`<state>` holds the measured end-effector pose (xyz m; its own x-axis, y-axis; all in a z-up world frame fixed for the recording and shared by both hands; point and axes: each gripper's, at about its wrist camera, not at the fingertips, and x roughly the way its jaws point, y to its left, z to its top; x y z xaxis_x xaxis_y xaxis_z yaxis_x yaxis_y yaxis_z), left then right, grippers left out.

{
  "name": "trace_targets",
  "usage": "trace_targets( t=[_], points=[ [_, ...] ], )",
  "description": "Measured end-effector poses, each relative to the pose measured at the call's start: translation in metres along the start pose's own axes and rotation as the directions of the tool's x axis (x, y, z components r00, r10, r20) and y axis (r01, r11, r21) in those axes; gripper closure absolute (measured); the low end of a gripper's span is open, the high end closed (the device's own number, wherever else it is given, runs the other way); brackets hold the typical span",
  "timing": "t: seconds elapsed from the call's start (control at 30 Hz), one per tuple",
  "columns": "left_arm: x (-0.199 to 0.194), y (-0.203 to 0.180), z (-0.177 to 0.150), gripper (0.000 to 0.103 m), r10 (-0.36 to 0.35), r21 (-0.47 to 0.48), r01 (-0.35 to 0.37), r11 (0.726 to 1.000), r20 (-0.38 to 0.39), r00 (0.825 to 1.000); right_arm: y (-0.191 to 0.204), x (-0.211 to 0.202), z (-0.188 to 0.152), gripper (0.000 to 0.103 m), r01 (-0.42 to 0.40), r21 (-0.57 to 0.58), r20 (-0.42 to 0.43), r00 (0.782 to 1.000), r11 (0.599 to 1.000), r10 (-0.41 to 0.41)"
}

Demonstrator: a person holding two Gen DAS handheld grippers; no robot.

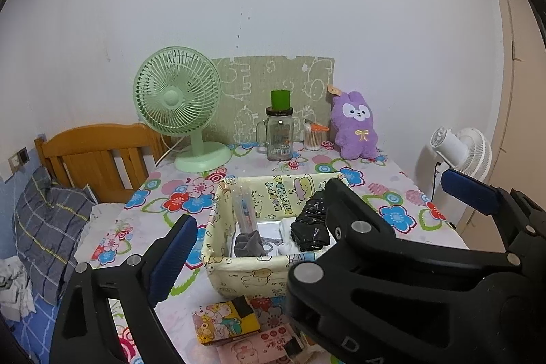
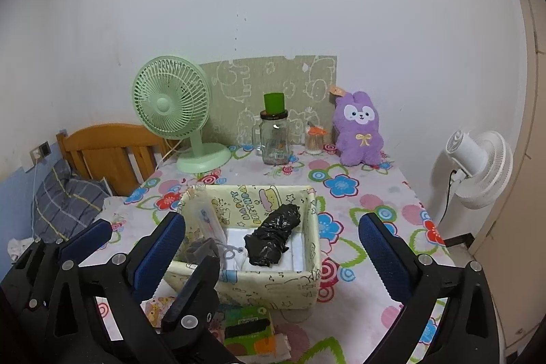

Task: Organize soft objects
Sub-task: 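Withdraw both tools from the basket toward the items in front of it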

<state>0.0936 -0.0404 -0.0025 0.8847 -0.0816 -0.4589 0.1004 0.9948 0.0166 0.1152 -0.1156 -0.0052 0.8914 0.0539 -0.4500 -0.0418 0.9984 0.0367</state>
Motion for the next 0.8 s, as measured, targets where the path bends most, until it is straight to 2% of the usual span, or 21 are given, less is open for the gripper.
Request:
trace_targets(
  t=[0.37,0.8],
  points=[
    [-0.017,0.001,-0.014,0.002,0.007,-0.007,-0.007,1.0,0.001,1.0,0.003,-0.026,-0.015,0.0,0.007,0.011,0.031,1.0,1.0,-0.007],
    [-0.027,-0.002,-0.038,0.002,-0.008,0.0,0.008,1.0,-0.01,1.0,0.004,-0.036,-0.038,0.0,0.004,-0.008,0.001,1.0,1.0,-0.004]
  ],
)
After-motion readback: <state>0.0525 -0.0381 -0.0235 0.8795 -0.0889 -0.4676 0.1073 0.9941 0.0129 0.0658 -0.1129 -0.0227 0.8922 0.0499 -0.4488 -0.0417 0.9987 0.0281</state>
